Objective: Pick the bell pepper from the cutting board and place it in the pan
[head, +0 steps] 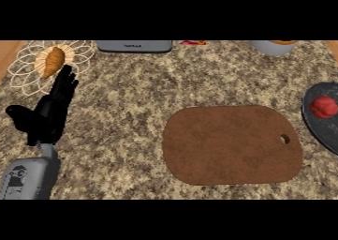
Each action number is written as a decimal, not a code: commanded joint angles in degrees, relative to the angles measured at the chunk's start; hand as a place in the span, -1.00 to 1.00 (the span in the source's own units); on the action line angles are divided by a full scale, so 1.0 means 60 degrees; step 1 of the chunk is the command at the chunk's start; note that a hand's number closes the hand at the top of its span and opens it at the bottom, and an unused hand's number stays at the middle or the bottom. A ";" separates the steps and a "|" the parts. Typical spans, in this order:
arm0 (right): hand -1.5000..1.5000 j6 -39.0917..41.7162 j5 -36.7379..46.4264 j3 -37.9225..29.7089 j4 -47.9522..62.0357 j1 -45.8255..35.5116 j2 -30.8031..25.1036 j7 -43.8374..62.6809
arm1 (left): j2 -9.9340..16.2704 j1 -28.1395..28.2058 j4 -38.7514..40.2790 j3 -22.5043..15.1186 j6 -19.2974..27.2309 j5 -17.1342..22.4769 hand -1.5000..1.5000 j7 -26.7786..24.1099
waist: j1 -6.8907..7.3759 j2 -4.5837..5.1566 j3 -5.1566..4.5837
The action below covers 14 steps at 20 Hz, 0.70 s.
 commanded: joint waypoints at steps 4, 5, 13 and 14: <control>-1.00 0.3541 -0.0598 -0.0300 0.0102 0.1540 -0.1327 -0.1606 | 0.0245 0.0512 -0.0111 0.0421 -0.0054 0.0165 0.00 -0.0253 | -0.0332 -0.0110 -0.0014; -1.00 0.3724 -0.0675 -0.0306 -0.0019 0.1583 -0.1378 -0.1655 | 0.0230 0.0391 0.0125 0.0399 -0.0003 0.0061 0.00 -0.0321 | -0.0386 -0.0104 -0.0018; -1.00 0.4761 -0.1384 -0.0434 -0.0784 0.2917 -0.2271 -0.1781 | 0.0329 0.0769 0.0031 0.0464 -0.0167 0.0146 0.00 -0.0286 | -0.0534 -0.0196 -0.0039; -1.00 0.4759 -0.1446 -0.0386 -0.0836 0.3181 -0.1904 -0.2064 | 0.0291 0.0356 0.0306 0.0495 0.0029 0.0018 0.00 -0.0337 | -0.0682 -0.0170 -0.0024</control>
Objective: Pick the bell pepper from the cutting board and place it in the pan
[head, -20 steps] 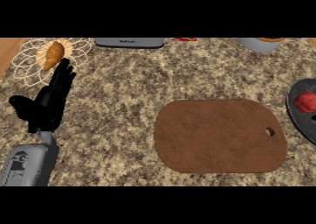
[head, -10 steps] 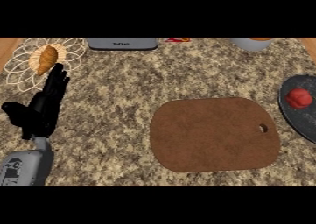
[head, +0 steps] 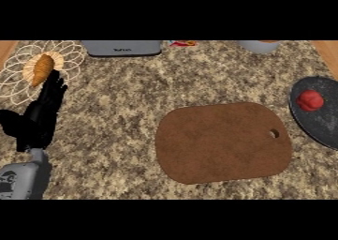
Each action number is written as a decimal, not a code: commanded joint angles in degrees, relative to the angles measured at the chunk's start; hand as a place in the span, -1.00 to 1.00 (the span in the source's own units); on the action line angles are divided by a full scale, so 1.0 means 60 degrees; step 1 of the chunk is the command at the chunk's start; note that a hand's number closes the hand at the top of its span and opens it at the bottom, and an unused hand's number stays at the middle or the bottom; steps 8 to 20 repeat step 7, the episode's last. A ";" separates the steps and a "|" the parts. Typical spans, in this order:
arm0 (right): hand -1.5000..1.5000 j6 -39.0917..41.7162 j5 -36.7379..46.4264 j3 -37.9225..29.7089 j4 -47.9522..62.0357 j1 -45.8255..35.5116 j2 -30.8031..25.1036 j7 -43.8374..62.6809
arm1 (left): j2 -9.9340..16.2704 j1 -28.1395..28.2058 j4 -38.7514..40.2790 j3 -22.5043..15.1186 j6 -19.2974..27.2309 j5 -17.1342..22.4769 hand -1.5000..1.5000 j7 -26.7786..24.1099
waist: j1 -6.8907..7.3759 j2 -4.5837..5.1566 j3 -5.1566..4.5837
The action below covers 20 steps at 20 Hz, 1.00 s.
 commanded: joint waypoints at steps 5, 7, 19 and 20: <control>-1.00 0.2732 -0.0566 0.0123 -0.0682 0.1388 -0.0355 -0.1858 | -0.0139 0.0134 -0.0205 -0.0206 0.0061 -0.0143 0.00 0.0034 | -0.0002 -0.0028 -0.0003; -1.00 0.2385 -0.0641 0.0193 -0.0927 0.1903 -0.0230 -0.2160 | -0.0007 0.0069 -0.0392 -0.0086 -0.0024 0.0014 0.00 0.0334 | 0.0020 -0.0036 0.0006; -1.00 0.2385 -0.0641 0.0193 -0.0927 0.1903 -0.0230 -0.2160 | -0.0007 0.0069 -0.0392 -0.0086 -0.0024 0.0014 0.00 0.0334 | 0.0020 -0.0036 0.0006; -1.00 0.2385 -0.0641 0.0193 -0.0927 0.1903 -0.0230 -0.2160 | -0.0007 0.0069 -0.0392 -0.0086 -0.0024 0.0014 0.00 0.0334 | 0.0020 -0.0036 0.0006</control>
